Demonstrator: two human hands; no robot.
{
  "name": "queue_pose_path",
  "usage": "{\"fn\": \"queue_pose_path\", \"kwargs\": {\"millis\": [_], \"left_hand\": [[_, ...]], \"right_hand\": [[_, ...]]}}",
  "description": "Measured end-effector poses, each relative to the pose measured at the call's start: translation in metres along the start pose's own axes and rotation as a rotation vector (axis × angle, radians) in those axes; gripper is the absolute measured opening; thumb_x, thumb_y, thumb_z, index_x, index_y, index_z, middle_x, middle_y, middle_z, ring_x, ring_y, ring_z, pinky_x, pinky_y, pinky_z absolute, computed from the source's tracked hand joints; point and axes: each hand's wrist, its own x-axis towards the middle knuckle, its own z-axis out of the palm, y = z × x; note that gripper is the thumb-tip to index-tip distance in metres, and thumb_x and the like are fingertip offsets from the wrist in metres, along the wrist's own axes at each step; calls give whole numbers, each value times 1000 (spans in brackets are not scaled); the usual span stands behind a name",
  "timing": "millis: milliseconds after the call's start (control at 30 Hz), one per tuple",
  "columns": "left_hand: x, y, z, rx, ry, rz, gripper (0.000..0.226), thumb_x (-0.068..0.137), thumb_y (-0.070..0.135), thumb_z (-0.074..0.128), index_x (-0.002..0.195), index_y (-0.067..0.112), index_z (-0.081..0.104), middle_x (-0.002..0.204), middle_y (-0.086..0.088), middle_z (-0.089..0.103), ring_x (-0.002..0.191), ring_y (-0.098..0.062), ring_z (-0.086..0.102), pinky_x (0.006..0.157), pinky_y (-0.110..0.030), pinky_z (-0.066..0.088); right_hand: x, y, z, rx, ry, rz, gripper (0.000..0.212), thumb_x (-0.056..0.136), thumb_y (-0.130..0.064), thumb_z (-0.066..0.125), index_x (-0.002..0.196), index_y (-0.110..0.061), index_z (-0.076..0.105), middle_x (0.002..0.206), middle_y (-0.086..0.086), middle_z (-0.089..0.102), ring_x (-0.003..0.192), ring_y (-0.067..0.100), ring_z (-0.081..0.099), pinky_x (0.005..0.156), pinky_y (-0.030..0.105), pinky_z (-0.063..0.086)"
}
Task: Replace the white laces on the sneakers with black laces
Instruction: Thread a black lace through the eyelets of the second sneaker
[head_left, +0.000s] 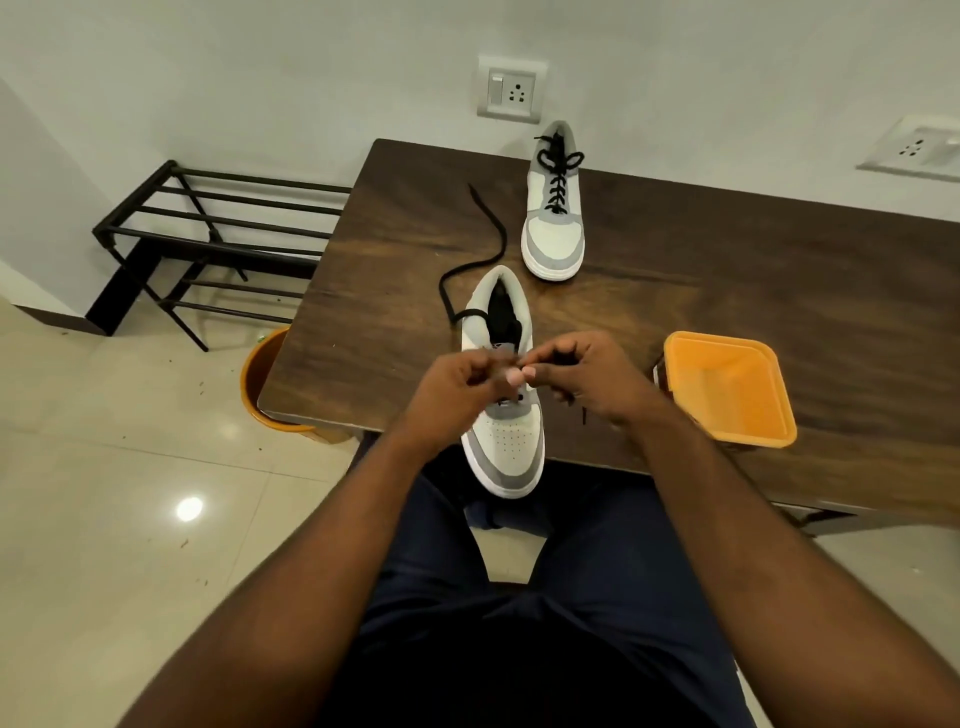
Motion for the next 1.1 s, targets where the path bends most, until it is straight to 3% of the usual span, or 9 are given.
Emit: {"fn": "queue_pose_path", "kwargs": {"millis": [67,133,267,400,533,633,800,900,1100], "left_hand": [[-3,1,-2,-25,-23,-15,8,89,8,68,89,1,71,72,-10,71,55,-4,62,57,-15,46],[-7,-9,-14,-15,17,-93,14,86,15,72,82,1,71,65,-13,68,47,-10,56,48,-21,41],[-7,-25,-37,96,66,-198,15,82,16,75,72,8,69,58,-3,67,51,-11,63,55,-21,49],[0,-8,-38,532,-217,-187,29,81,30,79,107,19,74,93,12,71,81,-2,67,77,-21,52],[10,5,-11,162,-20,-45,40,87,23,73,124,9,66,115,-3,71,103,-13,68,94,-28,52],[9,-4,7,-109,15,-99,20,89,11,69,106,1,72,91,-17,74,80,-23,70,79,-33,58],[9,-24,10,-329,303,-304,9,89,16,70,86,9,74,60,0,61,46,-12,42,42,-22,38],[12,-28,8,-345,454,-319,6,86,11,72,81,9,75,70,-7,71,59,-21,65,51,-28,53],[23,-29,21,-128,402,-154,9,86,10,71,82,13,79,77,-4,76,79,-18,74,80,-35,60]], "right_hand": [[0,-1,-4,53,40,7,7,80,-3,74,86,-7,72,59,-5,65,48,6,47,47,17,40],[-3,2,-16,60,61,21,10,83,-1,70,91,-7,73,65,-3,68,51,6,51,48,17,42],[-8,14,-23,-15,33,75,17,88,0,65,101,-7,73,78,4,72,59,6,58,52,17,47],[-1,21,-1,6,154,63,17,84,0,70,94,-12,74,69,0,69,57,3,56,53,19,48],[3,18,16,92,139,23,15,83,3,70,96,-3,71,76,7,71,62,7,64,57,21,53],[3,13,20,155,127,-6,12,82,6,69,93,1,68,76,10,70,60,8,66,56,19,54],[8,24,13,241,231,33,21,82,7,68,91,-13,67,79,4,70,71,14,67,66,27,58],[19,45,19,3,479,147,14,84,-7,71,80,-19,65,76,0,68,71,14,63,69,33,57],[28,58,47,-379,406,192,31,78,-44,76,73,-18,61,70,-5,62,65,11,58,58,29,45]]}}
